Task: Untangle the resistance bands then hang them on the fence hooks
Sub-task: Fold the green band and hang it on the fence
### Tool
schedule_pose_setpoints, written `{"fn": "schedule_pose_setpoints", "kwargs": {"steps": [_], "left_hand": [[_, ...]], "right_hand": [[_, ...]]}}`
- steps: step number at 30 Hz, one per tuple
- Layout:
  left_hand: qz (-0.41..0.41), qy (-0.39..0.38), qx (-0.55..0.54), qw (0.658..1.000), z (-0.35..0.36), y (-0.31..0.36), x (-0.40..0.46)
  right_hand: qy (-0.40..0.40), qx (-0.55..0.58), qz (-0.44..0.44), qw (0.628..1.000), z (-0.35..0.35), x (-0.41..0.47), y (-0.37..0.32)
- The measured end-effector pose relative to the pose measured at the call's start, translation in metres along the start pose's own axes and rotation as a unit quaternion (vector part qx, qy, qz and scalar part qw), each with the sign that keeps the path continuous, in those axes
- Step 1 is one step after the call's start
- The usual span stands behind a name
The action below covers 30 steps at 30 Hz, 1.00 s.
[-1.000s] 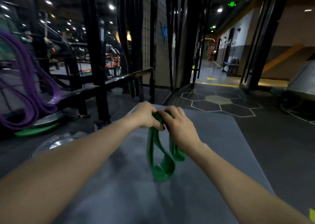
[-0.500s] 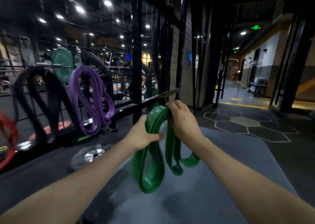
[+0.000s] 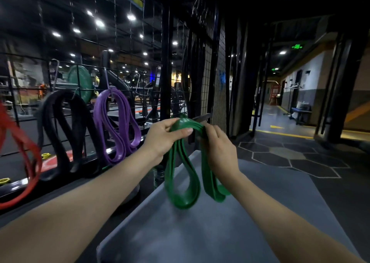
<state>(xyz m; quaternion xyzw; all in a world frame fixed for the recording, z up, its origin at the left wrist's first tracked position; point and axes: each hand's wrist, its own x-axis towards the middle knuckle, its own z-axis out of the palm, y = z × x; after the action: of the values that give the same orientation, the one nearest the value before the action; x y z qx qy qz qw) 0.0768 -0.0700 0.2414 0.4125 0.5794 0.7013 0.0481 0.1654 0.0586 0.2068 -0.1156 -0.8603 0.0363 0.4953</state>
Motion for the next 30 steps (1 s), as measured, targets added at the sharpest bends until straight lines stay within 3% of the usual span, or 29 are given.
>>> {"fn": "schedule_pose_setpoints", "kwargs": {"steps": [4, 7, 9, 14, 17, 24, 30], "left_hand": [[-0.058, -0.014, 0.029, 0.998, -0.004, 0.000, 0.001], [-0.091, -0.019, 0.161, 0.983, -0.011, -0.001, 0.005], [-0.053, -0.004, 0.279, 0.959, -0.013, -0.002, 0.005], [0.129, 0.077, 0.511, 0.847, -0.015, -0.007, 0.003], [0.147, 0.101, 0.536, 0.825, -0.021, -0.007, 0.019], [0.077, 0.177, 0.504, 0.842, -0.030, -0.021, 0.071], [0.066, 0.180, 0.548, 0.814, -0.048, -0.027, 0.125]], "right_hand": [[0.001, 0.035, 0.020, 0.999, -0.001, 0.009, -0.004], [-0.015, 0.032, 0.019, 0.999, 0.003, 0.016, -0.003], [-0.026, 0.036, 0.020, 0.999, 0.008, 0.022, -0.004], [-0.035, 0.084, 0.020, 0.996, 0.021, 0.040, -0.008], [-0.028, 0.093, -0.004, 0.995, 0.033, 0.056, -0.005], [-0.023, 0.131, -0.006, 0.991, 0.082, 0.107, 0.003], [0.002, 0.177, -0.042, 0.983, 0.123, 0.160, 0.009]]}}
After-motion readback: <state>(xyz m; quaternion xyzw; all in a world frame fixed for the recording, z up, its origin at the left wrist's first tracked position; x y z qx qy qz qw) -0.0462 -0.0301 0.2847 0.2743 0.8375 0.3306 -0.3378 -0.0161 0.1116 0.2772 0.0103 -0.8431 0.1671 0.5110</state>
